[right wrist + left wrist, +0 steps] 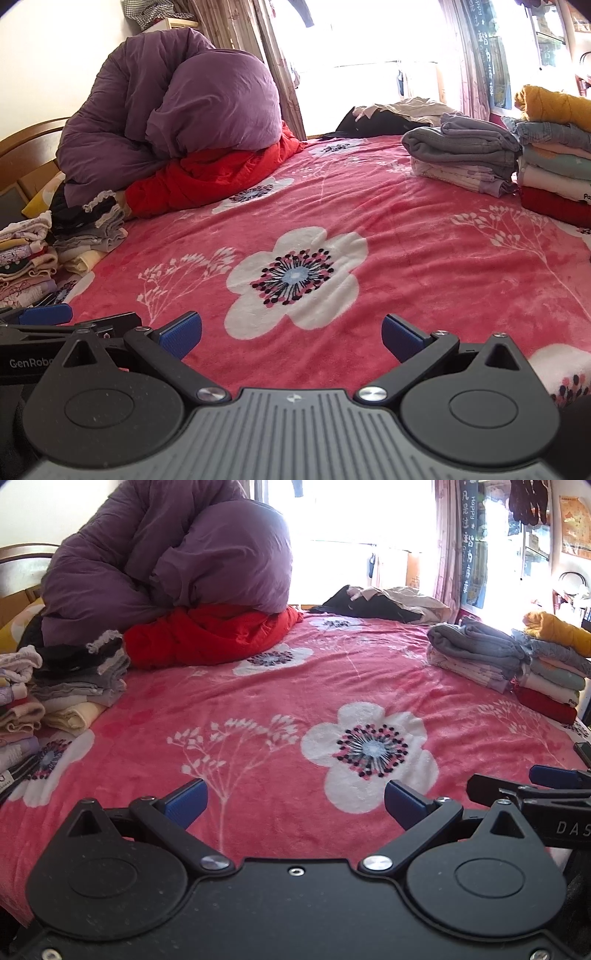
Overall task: Fold clothes
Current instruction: 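Turn the left tool toward the clothes pile by the headboard, then grasp the white floral garment from the pile with the left gripper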
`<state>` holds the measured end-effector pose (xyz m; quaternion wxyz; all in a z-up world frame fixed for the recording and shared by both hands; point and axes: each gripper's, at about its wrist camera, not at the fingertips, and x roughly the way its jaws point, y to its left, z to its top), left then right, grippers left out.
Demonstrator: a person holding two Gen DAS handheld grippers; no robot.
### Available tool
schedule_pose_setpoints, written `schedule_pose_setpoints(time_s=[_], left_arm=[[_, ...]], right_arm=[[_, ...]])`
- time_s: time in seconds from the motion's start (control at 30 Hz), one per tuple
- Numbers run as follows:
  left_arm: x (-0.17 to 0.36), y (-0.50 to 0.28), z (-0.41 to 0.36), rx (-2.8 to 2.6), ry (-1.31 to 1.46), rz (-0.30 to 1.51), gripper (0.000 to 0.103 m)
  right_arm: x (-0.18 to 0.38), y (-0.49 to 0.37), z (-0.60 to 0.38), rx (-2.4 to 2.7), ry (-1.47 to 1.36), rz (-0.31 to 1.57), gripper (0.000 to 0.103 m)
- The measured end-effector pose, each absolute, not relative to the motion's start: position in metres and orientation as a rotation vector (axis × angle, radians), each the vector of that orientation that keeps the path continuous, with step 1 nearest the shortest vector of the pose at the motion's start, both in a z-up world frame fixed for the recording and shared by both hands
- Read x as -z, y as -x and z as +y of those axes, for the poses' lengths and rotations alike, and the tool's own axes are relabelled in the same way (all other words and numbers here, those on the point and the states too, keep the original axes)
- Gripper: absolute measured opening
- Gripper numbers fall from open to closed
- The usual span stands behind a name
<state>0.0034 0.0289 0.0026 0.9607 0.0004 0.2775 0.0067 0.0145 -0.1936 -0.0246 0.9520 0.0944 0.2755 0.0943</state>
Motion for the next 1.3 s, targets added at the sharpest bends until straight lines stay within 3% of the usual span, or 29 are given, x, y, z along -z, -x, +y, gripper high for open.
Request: schedule_pose_setpoints(time_s=[0.23, 0.47, 0.57, 0.7, 1.03, 1.3], left_arm=[[-0.019, -0.004, 0.118, -0.104, 0.058, 0.508, 0.103], [-0.032, 0.013, 0.213, -0.401, 0.026, 0.487, 0.103], [-0.039, 0.021, 0.268, -0.53, 0.105, 0.439, 0.103], [-0.052, 0.036, 0.341, -0.704, 0.243, 0.33, 0.094], [-0.068, 0.019, 0.453, -0.84, 0.44, 0.176, 0.093], [-0.066, 0.008, 0.531, -0.864, 0.666, 0.149, 0.093]], right_arm=[[0.037, -0.047, -0.18, -0.282, -0.134, 0.461, 0.103], [0.096, -0.083, -0.193, -0.375, -0.213, 0.597, 0.103], [0.115, -0.094, -0.204, -0.368, -0.32, 0.674, 0.103], [0.115, -0.092, -0.212, -0.306, -0.291, 0.633, 0.103], [0.143, -0.107, -0.243, -0.152, -0.333, 0.661, 0.103], [0.149, -0.105, -0.219, -0.141, -0.177, 0.661, 0.103]])
